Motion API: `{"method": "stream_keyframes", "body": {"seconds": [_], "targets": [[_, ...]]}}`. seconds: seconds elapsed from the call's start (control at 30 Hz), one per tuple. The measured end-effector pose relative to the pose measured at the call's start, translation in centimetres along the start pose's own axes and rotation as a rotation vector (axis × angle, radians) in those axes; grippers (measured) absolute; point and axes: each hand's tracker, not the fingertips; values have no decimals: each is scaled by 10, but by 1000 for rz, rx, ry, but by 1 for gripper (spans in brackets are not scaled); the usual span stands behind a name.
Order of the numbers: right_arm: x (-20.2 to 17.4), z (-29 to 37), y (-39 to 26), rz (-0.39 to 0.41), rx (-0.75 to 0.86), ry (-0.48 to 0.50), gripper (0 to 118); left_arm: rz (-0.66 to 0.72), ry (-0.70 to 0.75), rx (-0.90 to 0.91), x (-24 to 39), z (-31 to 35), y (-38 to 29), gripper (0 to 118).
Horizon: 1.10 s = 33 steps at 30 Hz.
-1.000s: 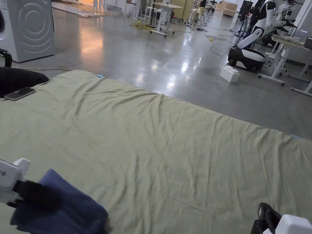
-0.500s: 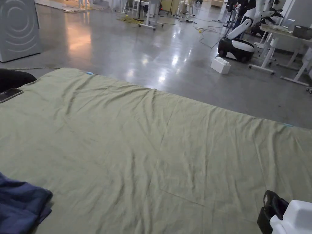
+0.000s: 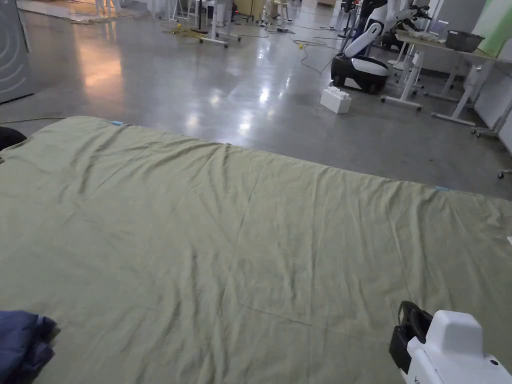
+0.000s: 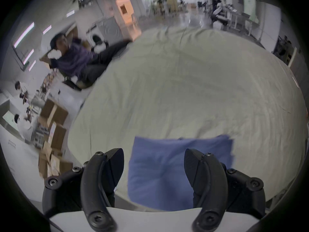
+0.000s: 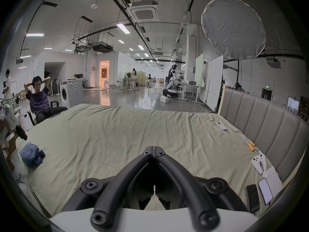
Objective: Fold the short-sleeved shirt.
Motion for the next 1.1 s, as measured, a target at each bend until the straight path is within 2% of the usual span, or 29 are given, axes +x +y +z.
{"method": "stream_keyframes", "body": {"seconds": [0.3, 0.5, 0.67, 0.77, 0.83, 0.9, 0.97, 1.0, 1.1], "targets": [[14, 0, 7, 1, 34, -12, 0, -23, -326, 401, 154, 86, -22, 76], [21, 0, 13, 7, 73, -41, 0, -48, -322, 678, 251, 133, -25, 75], [28, 2, 13, 3, 109, -70, 0, -4, -346, 786, 299, 163, -31, 74], [31, 4, 10, -13, 117, -80, 0, 86, -355, 823, 312, 170, -35, 72], [31, 4, 7, -11, 124, -86, 0, 90, -334, 835, 318, 170, -36, 66], [31, 5, 4, 3, 144, -87, 0, 89, -324, 849, 324, 174, -38, 56], [32, 5, 1, 0, 142, -90, 0, 92, -289, 863, 326, 174, -38, 36], [32, 5, -1, -5, 145, -91, 0, 103, -272, 864, 326, 174, -37, 17], [34, 5, -6, -13, 145, -101, 0, 129, -260, 850, 327, 176, -35, 7]]}}
